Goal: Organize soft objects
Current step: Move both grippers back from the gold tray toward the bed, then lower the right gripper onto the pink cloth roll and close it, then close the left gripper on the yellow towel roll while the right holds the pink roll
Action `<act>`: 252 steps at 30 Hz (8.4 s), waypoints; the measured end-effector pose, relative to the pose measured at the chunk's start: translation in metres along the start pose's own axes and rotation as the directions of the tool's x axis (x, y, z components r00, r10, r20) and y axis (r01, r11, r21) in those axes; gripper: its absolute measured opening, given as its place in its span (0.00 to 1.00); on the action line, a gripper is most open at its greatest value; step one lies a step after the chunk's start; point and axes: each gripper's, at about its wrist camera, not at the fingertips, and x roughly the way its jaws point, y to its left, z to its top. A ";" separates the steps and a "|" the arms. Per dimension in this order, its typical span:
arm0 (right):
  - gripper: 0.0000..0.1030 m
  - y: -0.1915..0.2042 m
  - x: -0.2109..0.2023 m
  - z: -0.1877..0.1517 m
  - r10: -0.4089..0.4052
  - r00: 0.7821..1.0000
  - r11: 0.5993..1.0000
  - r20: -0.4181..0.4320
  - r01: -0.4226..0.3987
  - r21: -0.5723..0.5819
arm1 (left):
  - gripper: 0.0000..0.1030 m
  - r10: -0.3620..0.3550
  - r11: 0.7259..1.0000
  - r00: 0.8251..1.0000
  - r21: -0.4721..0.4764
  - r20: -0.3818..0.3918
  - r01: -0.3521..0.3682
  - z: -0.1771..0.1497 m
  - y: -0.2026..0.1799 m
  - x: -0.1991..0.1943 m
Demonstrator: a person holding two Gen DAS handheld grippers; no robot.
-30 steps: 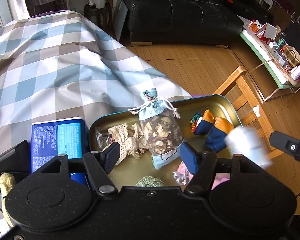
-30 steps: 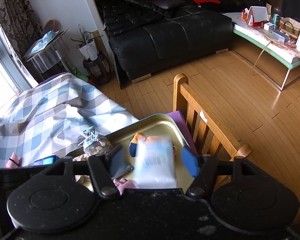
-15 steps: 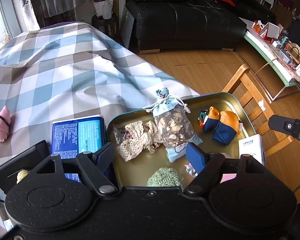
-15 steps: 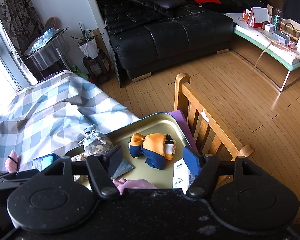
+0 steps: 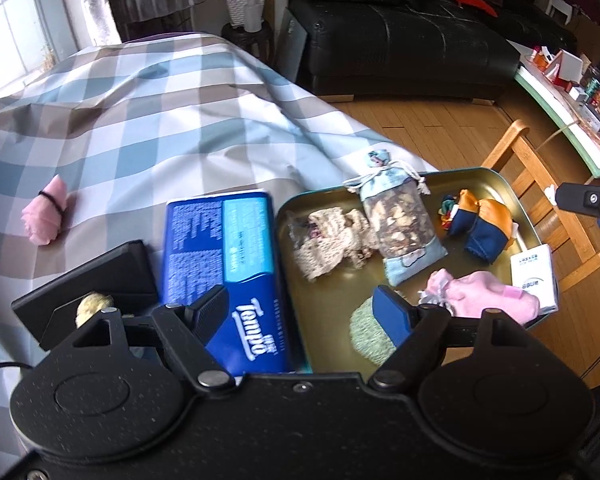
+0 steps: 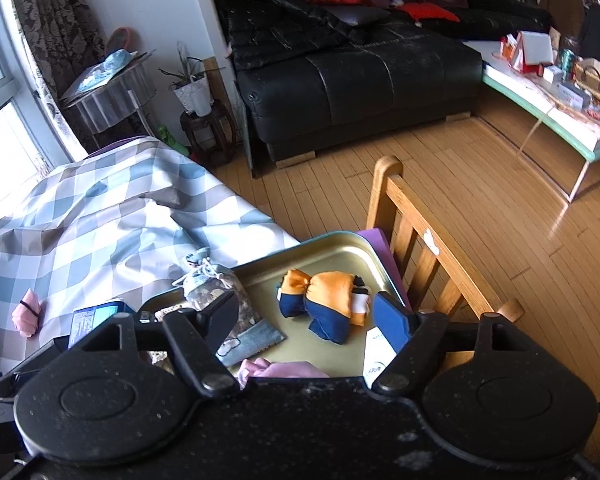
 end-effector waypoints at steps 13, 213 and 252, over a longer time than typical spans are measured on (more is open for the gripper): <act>0.88 0.035 -0.029 -0.011 0.064 0.986 0.989 0.156 -0.042 -0.139 | 0.80 0.112 0.989 0.992 -0.101 0.062 -0.106 -0.024 0.091 -0.037; 0.72 0.245 0.052 -0.226 0.077 0.920 0.807 -0.384 -0.284 -0.519 | 0.96 0.082 0.991 0.990 -0.094 -0.112 -0.093 -0.054 0.175 0.061; 0.83 0.247 0.059 -0.227 0.117 0.927 0.788 -0.356 -0.305 -0.536 | 0.70 0.028 0.993 0.981 -0.109 -0.192 -0.049 -0.057 0.179 0.075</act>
